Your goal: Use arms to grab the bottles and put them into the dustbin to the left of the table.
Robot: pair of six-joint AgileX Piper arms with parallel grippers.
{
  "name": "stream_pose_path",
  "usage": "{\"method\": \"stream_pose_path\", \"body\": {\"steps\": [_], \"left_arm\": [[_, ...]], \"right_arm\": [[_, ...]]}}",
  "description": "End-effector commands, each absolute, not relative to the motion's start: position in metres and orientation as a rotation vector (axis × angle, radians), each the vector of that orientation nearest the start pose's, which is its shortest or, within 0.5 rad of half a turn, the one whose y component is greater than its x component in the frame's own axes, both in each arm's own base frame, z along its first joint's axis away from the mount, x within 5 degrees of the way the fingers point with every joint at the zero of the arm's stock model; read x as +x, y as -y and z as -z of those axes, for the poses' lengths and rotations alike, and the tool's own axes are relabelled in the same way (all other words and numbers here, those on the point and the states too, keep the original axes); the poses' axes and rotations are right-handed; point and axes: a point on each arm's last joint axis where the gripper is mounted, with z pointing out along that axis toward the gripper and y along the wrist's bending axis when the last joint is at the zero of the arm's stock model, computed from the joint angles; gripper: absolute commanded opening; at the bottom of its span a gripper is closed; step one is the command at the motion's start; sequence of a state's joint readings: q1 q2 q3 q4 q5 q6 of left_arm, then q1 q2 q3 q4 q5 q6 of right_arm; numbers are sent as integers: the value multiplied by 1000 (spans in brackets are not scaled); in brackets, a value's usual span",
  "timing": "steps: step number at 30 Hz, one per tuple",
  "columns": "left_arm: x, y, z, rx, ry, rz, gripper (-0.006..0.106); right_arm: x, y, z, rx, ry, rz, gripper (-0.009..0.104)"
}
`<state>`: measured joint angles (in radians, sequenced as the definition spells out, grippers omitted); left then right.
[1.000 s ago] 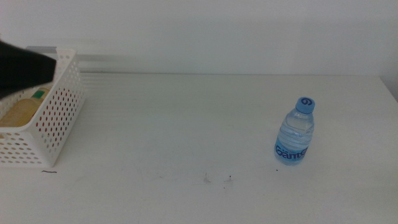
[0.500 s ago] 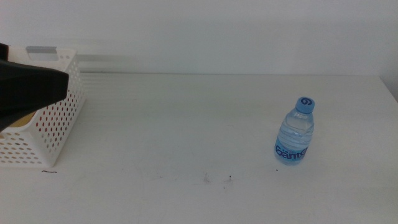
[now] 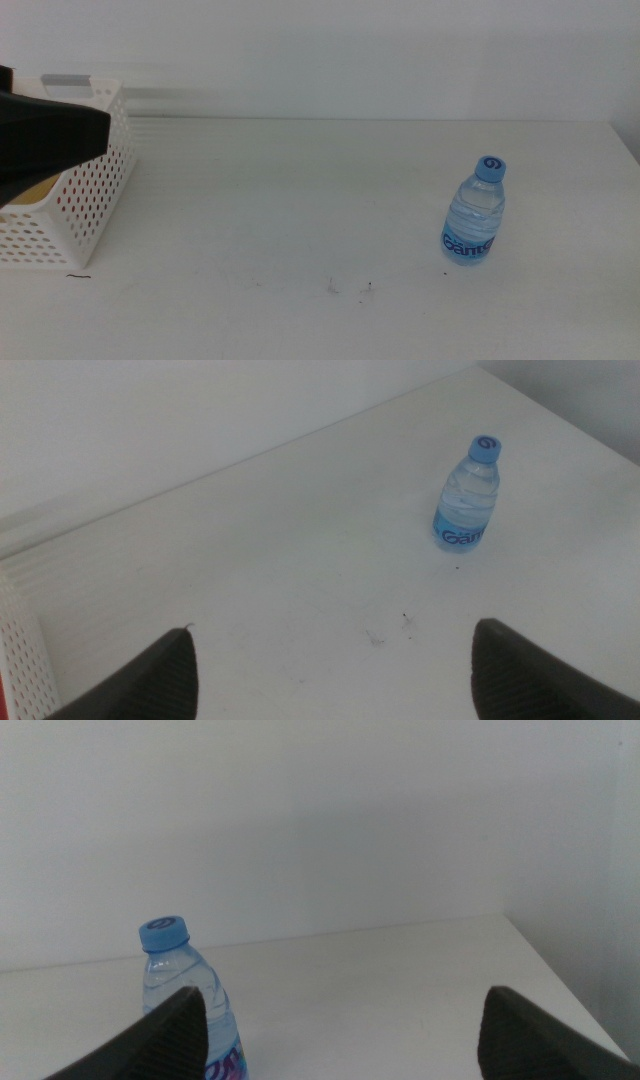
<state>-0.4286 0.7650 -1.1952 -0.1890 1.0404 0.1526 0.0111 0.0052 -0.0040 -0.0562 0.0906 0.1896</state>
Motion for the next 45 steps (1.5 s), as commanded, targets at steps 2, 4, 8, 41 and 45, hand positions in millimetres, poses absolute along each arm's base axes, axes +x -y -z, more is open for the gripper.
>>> {"method": "stream_pose_path", "body": {"steps": [2, 4, 8, 41, 45], "left_arm": [[92, 58, -445, 602, -2003, 393, 94], [92, 58, -445, 602, -2003, 393, 94], [92, 58, -445, 602, -2003, 393, 94], [92, 58, -445, 600, -1997, 391, 94], [92, 59, -446, 599, -1997, 398, 94]], "right_arm": [[56, -1, -208, 65, -1538, -86, 92], [56, -2, -211, 26, -1510, -74, 92], [65, -5, -210, -51, -1554, -65, 92], [110, -39, -188, -398, -1747, -188, 92], [119, -45, -190, -416, -1680, -216, 92]]}}
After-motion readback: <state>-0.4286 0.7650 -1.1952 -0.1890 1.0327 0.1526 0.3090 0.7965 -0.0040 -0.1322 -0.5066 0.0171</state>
